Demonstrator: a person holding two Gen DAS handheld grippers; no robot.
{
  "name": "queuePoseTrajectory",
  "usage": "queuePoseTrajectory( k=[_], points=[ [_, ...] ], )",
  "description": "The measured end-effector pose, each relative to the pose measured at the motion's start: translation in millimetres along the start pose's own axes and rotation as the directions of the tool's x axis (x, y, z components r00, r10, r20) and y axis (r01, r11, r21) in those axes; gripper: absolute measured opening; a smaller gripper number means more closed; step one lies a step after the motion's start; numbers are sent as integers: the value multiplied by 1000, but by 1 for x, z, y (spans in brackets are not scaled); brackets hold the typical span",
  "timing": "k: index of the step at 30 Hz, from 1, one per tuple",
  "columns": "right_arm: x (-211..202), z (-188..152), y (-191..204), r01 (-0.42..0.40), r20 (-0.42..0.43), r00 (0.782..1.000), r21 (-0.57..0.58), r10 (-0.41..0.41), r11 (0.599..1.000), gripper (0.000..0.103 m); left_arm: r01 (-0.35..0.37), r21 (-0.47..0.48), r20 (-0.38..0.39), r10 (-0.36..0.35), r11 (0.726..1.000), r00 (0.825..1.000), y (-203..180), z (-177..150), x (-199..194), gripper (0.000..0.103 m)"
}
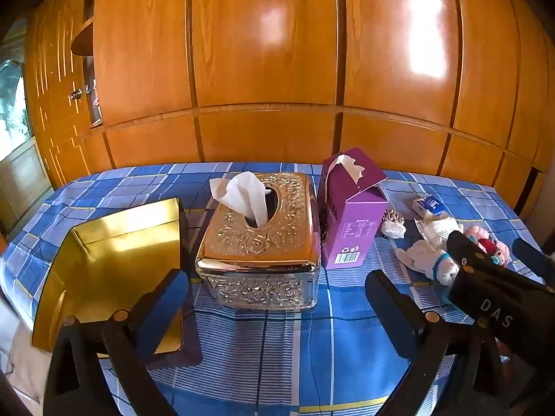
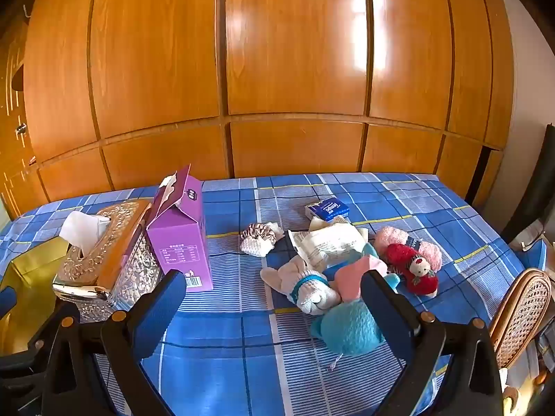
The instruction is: Organize soft objects
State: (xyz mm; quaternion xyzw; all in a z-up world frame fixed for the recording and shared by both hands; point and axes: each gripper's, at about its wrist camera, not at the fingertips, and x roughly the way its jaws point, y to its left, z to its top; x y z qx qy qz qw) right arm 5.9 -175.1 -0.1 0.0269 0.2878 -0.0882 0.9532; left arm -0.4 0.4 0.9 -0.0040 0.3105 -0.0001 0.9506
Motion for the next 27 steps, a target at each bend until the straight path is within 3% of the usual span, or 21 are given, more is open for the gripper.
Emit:
queuePoseTrajectory(
  k=[27],
  points=[
    [-5,4,2,-1,16,1000,-20,2,1000,102,-7,-13,-15,6,1000,1000,4,-4,1,103]
  ],
)
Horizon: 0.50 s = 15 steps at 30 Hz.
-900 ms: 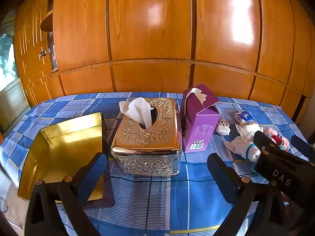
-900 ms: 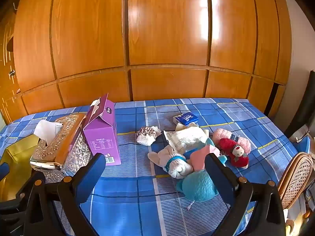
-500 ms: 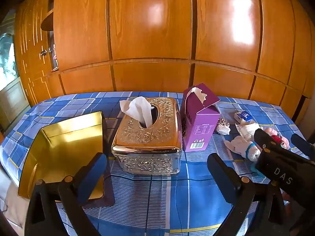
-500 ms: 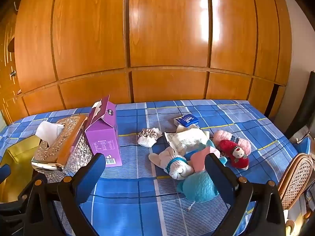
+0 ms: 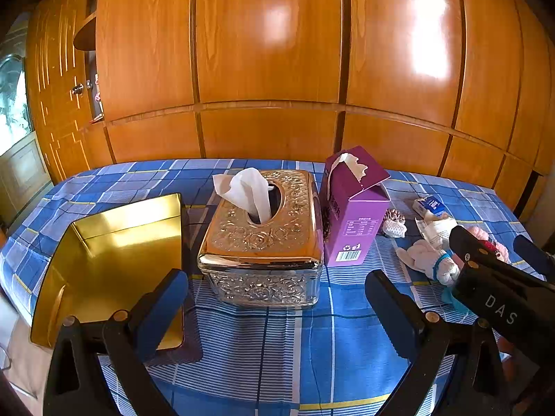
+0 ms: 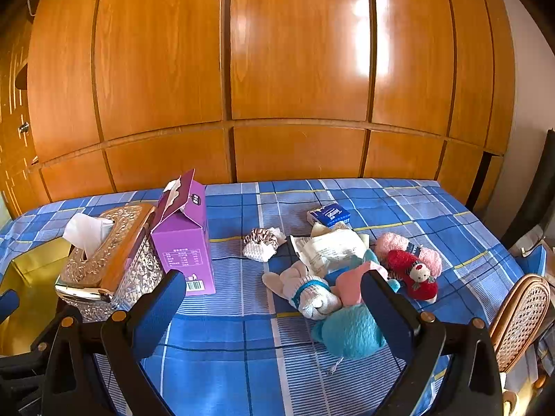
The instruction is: Organize soft objects
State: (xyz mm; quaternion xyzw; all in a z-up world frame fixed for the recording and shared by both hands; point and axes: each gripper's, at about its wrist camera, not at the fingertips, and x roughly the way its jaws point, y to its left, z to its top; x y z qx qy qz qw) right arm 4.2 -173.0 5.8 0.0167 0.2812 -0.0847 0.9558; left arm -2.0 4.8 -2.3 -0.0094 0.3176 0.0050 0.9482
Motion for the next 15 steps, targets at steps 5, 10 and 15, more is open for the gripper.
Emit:
queuePoseTrajectory(
  k=[5,10,15],
  points=[
    [-6,1,2,11,30,999,-19,-10,1000,102,-2,0,5,2,1000,1000,1,1,-1,103],
    [-6,1,2,12,36,999,-22,-11,1000,102,-1,5,6,1,1000,1000,1,0,-1,103],
    [-5,-1,0,11,33,999,-16,-11,1000,102,-2,13,4,2,1000,1000,0,-1,-1,103]
  ],
)
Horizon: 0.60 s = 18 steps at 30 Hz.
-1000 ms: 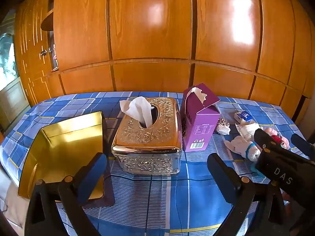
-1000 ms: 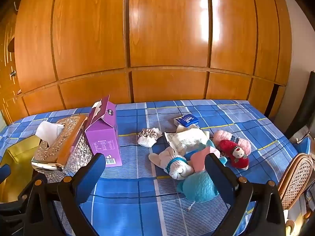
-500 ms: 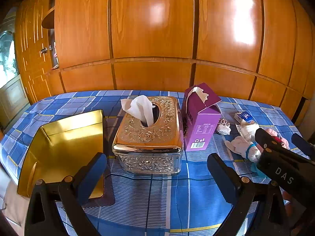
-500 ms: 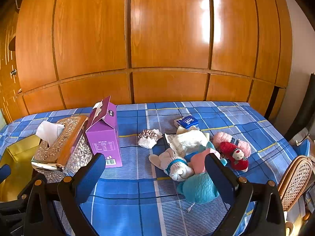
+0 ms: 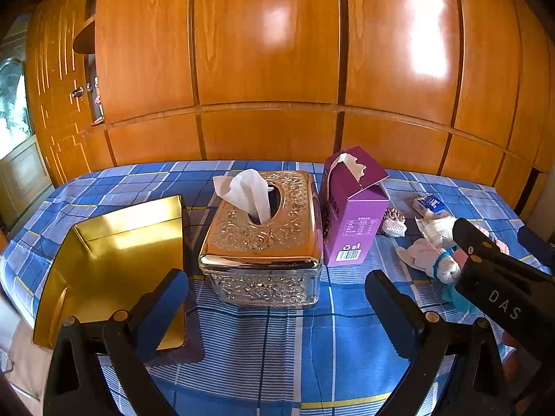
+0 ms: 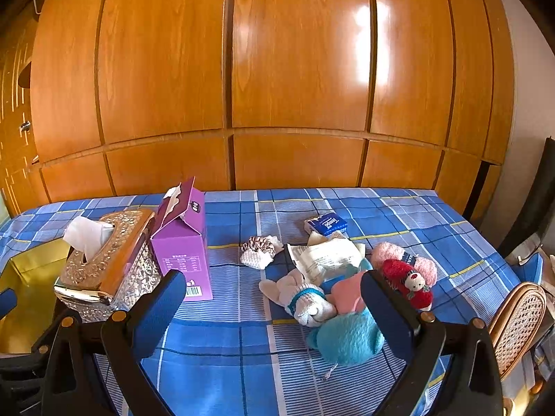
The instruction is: Organize soft objects
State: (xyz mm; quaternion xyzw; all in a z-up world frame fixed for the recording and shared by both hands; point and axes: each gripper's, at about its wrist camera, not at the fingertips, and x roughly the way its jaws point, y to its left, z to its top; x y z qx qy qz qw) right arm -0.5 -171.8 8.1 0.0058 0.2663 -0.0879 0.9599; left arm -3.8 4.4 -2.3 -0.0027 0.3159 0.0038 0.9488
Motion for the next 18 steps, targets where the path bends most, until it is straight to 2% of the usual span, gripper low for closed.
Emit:
queuePoseTrajectory(
  k=[11,18],
  points=[
    [13,-4,-10,10,-39,999,16,-9,1000,102,-2,33,-7,2,999,1000,-8,0,1,103],
    [19,-4,-25,35,-59,998,40,-33,999,102,-11,68,22,9,998,1000,-14,4,-3,103]
  ],
)
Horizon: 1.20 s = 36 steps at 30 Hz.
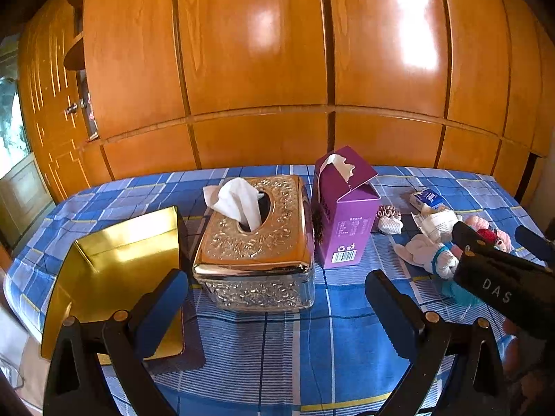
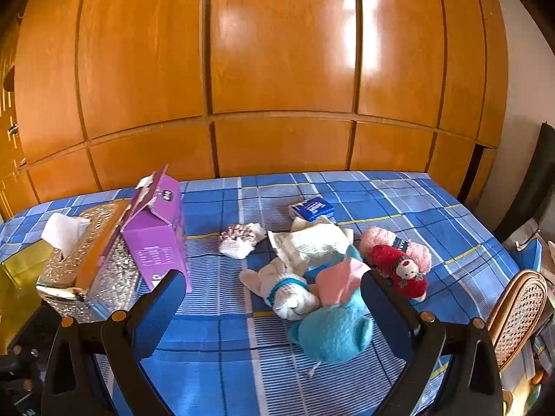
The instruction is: Organize soft objects
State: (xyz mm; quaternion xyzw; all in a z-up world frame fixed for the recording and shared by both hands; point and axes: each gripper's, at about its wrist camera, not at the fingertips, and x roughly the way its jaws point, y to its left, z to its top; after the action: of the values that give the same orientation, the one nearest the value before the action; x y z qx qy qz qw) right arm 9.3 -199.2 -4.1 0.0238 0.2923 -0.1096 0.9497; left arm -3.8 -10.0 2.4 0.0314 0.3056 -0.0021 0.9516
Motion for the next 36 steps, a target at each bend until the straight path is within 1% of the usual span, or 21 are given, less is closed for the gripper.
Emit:
queuePoseTrajectory(
  k=[9,14,21,25,29,32,36],
  points=[
    [11,5,-40,72,-21,997,61,-70,996,102,2,47,17,-3,999,1000,-11,2,-2,103],
    [17,10,-66,112,-27,994,89,-110,990,102,9,60,9,-9,998,1000,-17,3,1,103],
    [30,17,-105,148,-71,988,147,-139,978,102,59,123,-8,-58,991,998,-32,6,4,103],
    [39,17,-123,159,-100,985,185,-143,970,102,107,160,-28,-104,981,994,-46,10,8,103],
    [45,16,-136,156,-120,984,224,-132,962,102,126,211,-30,-123,969,992,-64,13,8,103],
    [50,14,-143,137,-137,985,261,-104,956,102,145,233,-28,-142,962,989,-73,16,6,103],
    [54,11,-150,95,-141,989,311,-52,946,102,202,256,-61,-193,945,979,-85,18,12,103]
  ],
)
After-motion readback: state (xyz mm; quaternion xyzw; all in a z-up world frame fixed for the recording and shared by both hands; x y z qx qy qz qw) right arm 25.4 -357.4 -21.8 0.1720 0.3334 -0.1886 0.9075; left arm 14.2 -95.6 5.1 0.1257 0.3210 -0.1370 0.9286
